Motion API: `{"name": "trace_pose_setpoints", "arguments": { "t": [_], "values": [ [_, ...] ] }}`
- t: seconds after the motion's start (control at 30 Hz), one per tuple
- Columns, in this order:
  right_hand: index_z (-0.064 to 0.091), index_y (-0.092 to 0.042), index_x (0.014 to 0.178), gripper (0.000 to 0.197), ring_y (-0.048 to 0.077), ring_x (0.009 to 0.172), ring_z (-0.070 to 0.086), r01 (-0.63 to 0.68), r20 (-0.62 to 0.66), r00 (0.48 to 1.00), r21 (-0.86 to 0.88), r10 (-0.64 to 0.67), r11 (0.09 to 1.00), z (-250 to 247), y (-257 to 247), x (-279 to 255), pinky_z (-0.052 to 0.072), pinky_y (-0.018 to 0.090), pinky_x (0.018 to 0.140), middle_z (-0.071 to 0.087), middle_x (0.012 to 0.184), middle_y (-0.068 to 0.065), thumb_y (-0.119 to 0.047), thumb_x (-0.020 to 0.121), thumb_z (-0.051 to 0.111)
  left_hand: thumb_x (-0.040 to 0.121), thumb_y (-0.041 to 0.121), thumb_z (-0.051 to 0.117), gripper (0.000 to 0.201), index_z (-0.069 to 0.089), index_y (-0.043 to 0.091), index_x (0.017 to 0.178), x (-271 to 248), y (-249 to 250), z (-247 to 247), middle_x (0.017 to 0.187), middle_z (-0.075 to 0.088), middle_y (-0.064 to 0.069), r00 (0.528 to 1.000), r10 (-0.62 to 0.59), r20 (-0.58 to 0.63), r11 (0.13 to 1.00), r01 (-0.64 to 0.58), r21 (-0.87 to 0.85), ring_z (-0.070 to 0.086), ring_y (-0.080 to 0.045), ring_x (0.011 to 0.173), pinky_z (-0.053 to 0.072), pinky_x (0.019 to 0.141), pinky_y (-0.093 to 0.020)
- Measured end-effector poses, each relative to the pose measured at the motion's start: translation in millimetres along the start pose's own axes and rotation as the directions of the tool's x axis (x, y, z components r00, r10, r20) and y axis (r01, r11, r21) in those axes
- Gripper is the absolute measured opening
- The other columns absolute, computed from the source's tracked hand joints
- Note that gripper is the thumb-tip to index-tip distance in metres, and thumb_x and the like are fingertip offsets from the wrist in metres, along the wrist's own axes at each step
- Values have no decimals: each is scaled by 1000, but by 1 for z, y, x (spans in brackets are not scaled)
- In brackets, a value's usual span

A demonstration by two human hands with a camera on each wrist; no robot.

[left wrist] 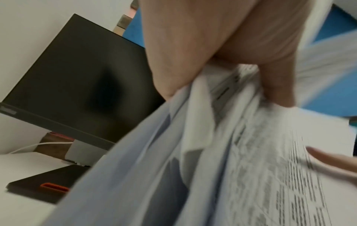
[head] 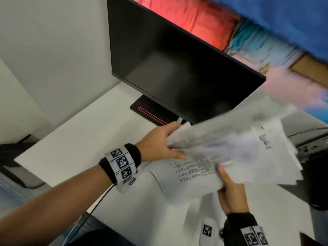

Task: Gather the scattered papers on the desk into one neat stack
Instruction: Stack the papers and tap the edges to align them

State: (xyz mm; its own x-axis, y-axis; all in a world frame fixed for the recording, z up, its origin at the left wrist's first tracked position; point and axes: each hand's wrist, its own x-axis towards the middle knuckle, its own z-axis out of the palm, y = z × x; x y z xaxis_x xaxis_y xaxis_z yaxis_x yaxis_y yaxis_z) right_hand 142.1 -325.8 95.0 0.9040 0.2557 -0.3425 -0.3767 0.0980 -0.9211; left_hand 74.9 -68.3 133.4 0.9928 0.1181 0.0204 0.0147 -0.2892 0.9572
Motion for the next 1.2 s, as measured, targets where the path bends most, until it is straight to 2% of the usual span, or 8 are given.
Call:
{"name": "trace_pose_setpoints", "arguments": {
  "t": [0.1,0.3,0.47,0.6,0.7,0.77,1.0,1.2],
  "values": [
    [55,-7,140,58,20,117,67,233,24,970,189,-242,954,16,-42,5,55,34,95,70,130,6,-3,84,64,75,26,86,55,66,12,124,11,6,-7,115,76,0,987,-25,-157,994,7,-110,74,-14,102,58,94,-43],
    [62,-17,123,50,13,109,70,482,12,873,137,-488,865,27,-82,-7,56,26,90,75,115,-4,-2,76,68,71,12,87,53,68,9,121,11,19,-22,113,77,-3,952,14,-304,947,-111,-302,73,-15,106,61,88,-35],
    [65,-17,117,50,9,96,74,312,85,946,26,-313,950,34,-37,13,58,22,76,79,104,-6,-2,70,77,65,8,91,71,57,6,128,16,-2,-16,113,74,-5,921,-71,-383,916,-92,-391,74,-11,102,61,81,-30],
    [66,-24,106,36,1,91,74,290,6,957,-81,-290,954,49,-20,22,56,12,67,79,89,-19,2,83,74,73,4,85,46,64,11,113,20,-4,4,97,76,3,888,-139,-438,908,-63,-415,76,-2,85,63,71,-24],
    [67,-12,118,37,6,95,75,361,-58,930,-47,-363,932,40,-36,18,57,17,72,80,97,-12,-4,83,75,74,6,85,46,67,4,116,18,9,-7,103,78,-5,859,-101,-501,897,-140,-420,77,-14,92,64,78,-38],
    [64,-6,126,49,11,101,74,394,-58,917,-6,-394,919,26,-45,14,58,22,78,79,108,-3,-7,79,77,70,6,87,56,63,-1,121,17,14,-18,109,77,-9,853,-33,-521,891,-211,-402,76,-18,98,63,79,-34],
    [65,-12,125,56,26,110,71,212,98,975,-173,-197,962,5,-14,25,52,49,100,76,118,6,-10,71,82,55,31,95,89,56,7,131,18,-21,-13,121,73,-10,949,-104,-298,893,-43,-449,71,-25,113,57,94,-51],
    [69,-11,119,43,30,109,71,126,67,990,-54,-123,991,-3,-4,41,55,45,95,76,117,10,-9,77,76,67,8,89,44,72,18,107,28,-28,-13,107,79,-1,961,-124,-248,934,28,-357,76,-15,99,61,88,-39]
  ]
}}
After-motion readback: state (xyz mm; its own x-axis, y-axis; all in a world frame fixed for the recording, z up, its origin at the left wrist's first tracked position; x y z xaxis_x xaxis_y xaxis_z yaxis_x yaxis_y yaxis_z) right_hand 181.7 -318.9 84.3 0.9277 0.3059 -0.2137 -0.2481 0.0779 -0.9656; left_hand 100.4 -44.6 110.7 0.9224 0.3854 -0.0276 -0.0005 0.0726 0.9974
